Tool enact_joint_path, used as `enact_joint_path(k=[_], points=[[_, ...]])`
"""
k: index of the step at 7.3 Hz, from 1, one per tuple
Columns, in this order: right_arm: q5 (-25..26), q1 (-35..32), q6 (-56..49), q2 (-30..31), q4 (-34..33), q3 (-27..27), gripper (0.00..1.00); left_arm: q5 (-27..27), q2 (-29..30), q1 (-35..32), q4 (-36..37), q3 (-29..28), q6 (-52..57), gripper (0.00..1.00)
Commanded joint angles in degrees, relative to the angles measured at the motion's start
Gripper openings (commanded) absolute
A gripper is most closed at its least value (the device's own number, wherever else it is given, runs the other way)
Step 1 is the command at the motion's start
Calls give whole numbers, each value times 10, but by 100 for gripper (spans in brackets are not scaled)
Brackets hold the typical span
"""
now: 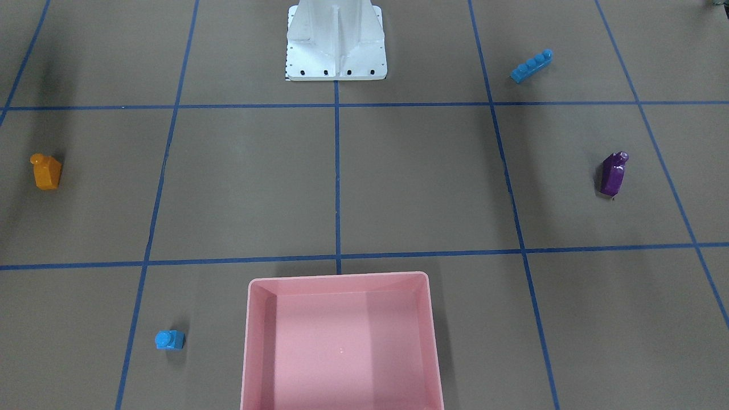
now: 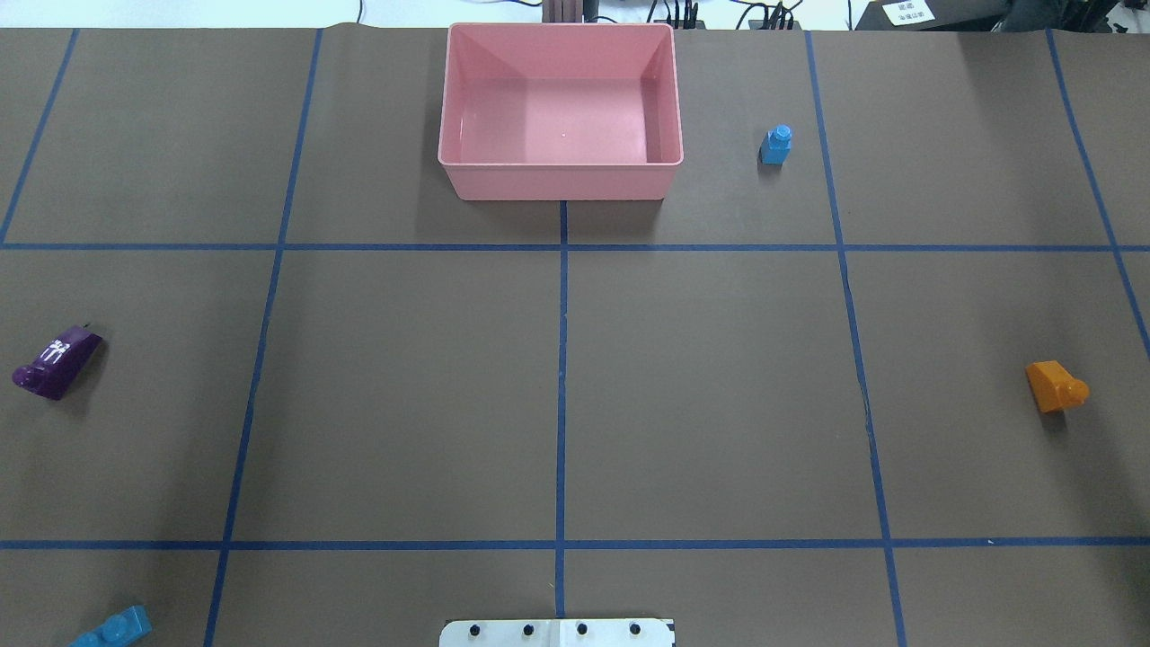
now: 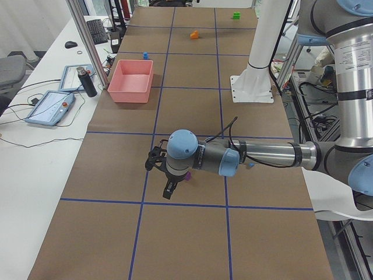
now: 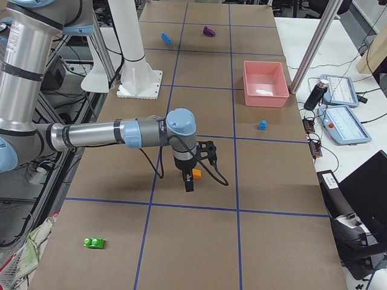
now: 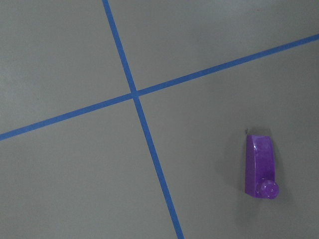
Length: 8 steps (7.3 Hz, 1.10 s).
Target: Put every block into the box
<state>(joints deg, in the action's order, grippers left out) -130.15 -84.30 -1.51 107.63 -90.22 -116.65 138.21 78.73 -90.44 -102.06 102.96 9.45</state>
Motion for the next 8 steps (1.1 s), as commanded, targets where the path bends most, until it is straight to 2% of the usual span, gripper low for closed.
enact_joint_path(k=[1,2,5,6,7,8], points=[[-20,83,90,-24,46,11,100,1,0,0,-5,-1,0,100],[-20,110,127,-23,106,37,100,1,0,0,-5,-1,0,100],[-5,197,304,-24,353,142,100,1,-1,0,-6,-1,0,100],[18,226,336,-24,377,152,100,1,-1,0,-6,-1,1,100],[59,263,367,-25,378,154,100,1,-1,0,-6,-1,1,100],[77,279,373,-24,379,161,100,1,-2,0,-6,-1,1,100]])
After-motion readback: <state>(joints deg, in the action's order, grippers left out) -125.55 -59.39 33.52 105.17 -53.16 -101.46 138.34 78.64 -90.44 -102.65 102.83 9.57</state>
